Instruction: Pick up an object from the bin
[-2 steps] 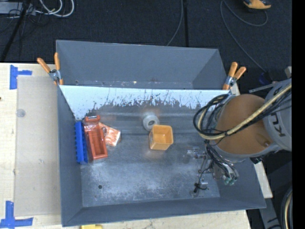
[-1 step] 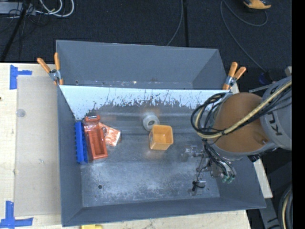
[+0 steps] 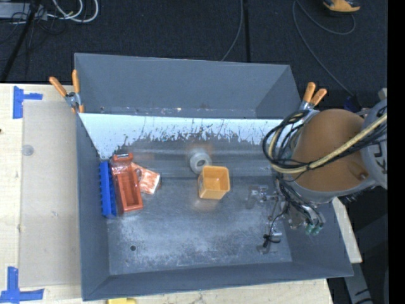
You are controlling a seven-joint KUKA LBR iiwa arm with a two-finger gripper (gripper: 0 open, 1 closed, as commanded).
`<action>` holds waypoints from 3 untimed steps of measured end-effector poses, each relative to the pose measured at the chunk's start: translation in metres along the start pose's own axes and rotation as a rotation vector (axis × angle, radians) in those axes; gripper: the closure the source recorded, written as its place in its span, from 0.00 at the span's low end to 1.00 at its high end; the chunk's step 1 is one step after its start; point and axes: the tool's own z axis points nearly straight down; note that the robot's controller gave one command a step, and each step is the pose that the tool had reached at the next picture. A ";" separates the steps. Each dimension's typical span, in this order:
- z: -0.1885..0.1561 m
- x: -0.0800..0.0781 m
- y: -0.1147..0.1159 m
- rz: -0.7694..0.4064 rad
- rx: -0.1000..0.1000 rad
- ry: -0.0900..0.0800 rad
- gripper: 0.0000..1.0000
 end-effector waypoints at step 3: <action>0.029 -0.060 0.030 0.005 0.003 -0.005 0.00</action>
Offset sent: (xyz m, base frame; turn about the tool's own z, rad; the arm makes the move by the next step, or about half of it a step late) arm 0.0655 0.0301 -0.0381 0.0336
